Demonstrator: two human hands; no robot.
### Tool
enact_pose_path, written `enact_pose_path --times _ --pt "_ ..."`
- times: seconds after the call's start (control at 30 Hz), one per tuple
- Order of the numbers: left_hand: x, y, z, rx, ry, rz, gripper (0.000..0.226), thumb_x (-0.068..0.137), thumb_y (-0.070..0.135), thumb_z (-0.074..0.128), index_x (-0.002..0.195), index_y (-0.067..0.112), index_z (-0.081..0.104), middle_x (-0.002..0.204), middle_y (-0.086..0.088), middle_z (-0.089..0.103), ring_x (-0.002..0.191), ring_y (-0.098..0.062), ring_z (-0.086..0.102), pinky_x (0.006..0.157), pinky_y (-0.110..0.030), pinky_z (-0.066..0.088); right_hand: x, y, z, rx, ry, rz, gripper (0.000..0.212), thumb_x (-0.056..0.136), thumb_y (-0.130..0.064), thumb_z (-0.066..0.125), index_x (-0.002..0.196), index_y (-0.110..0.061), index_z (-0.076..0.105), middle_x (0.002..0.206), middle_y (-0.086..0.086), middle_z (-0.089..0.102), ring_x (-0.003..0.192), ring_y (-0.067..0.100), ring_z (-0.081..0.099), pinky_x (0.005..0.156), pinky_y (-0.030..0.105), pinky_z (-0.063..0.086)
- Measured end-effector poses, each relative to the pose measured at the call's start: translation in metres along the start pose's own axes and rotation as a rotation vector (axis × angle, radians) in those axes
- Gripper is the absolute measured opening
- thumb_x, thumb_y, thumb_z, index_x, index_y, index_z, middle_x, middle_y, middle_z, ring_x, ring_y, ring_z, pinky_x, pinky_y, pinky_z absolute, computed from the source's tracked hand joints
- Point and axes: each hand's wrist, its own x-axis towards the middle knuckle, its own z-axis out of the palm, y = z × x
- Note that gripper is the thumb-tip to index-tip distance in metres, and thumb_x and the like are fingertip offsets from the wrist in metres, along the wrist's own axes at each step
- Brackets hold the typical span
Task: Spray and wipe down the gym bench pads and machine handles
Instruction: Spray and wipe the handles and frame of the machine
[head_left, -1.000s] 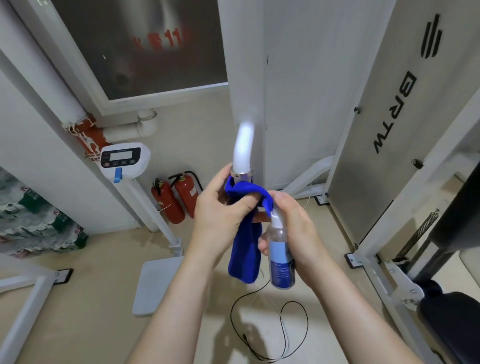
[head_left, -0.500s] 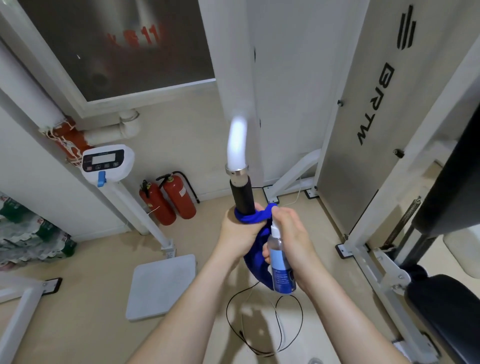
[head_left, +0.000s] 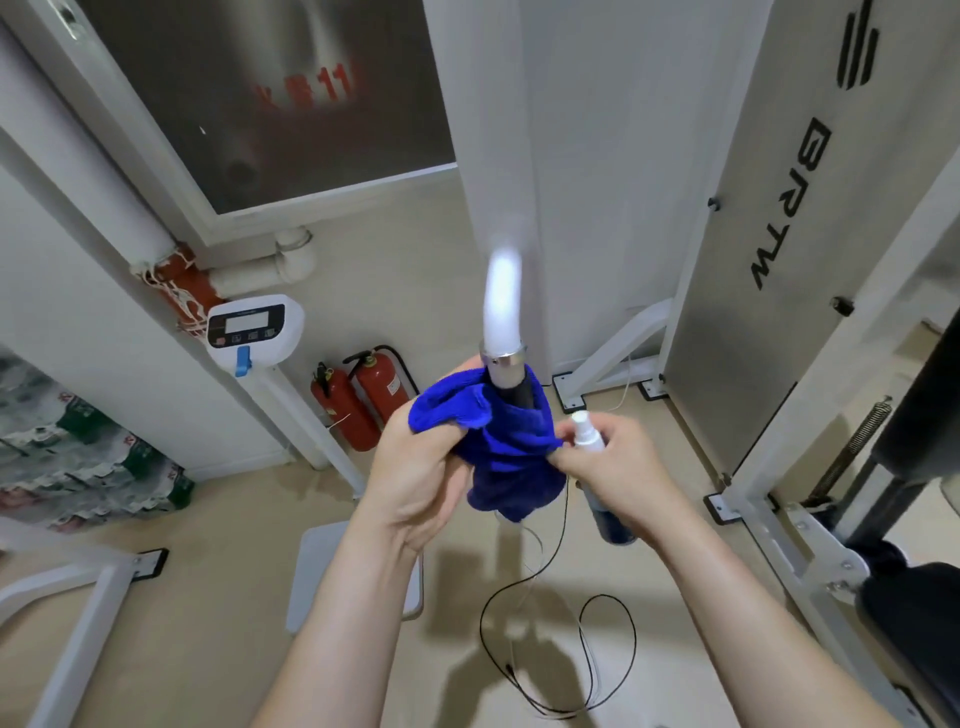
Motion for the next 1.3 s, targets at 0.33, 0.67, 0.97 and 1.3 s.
enact_pose_path --times 0.33,0.67,0.97,1.3 --pt "0.015 0.004 0.009 -0.099 0.324 0.05 0.026 0.1 0.021 0.047 0.098 0.014 0.072 0.109 -0.012 0.072 0.104 -0.025 0.066 0.091 -0.036 0.05 0.0 -0.056 0.018 0.293 0.187 -0.136 0.01 0.085 -0.006 0.064 0.087 -0.008 0.074 0.077 0.003 0.072 0.068 0.011 0.063 0.065 0.026 0.053" --pt "0.011 -0.082 0.005 0.085 0.454 -0.271 0.035 0.098 0.037 0.051 0.073 0.028 0.074 0.078 -0.004 0.073 0.078 -0.023 0.066 0.071 -0.029 0.052 0.016 0.027 0.057 0.262 0.189 0.149 0.036 0.086 -0.017 0.063 0.058 -0.012 0.041 0.058 0.003 0.041 0.062 0.019 0.033 0.048 0.022 0.028" --pt "0.019 -0.023 0.018 0.048 0.32 -0.019 0.049 0.102 0.039 0.034 0.101 0.008 0.072 0.101 -0.012 0.074 0.089 -0.022 0.069 0.089 -0.034 0.053 0.006 -0.016 0.063 0.327 0.328 -0.109 0.022 0.085 -0.012 0.06 0.072 0.004 0.051 0.062 0.006 0.037 0.062 0.019 0.03 0.056 0.03 0.026" --pt "0.013 -0.08 -0.047 0.537 0.266 -0.41 0.025 0.088 0.03 0.052 0.071 0.021 0.068 0.069 -0.008 0.058 0.068 -0.022 0.048 0.062 -0.032 0.038 0.009 0.054 0.04 0.099 0.13 0.248 0.016 0.081 -0.017 0.06 0.088 -0.019 0.074 0.066 0.001 0.064 0.06 0.022 0.056 0.065 0.037 0.048"
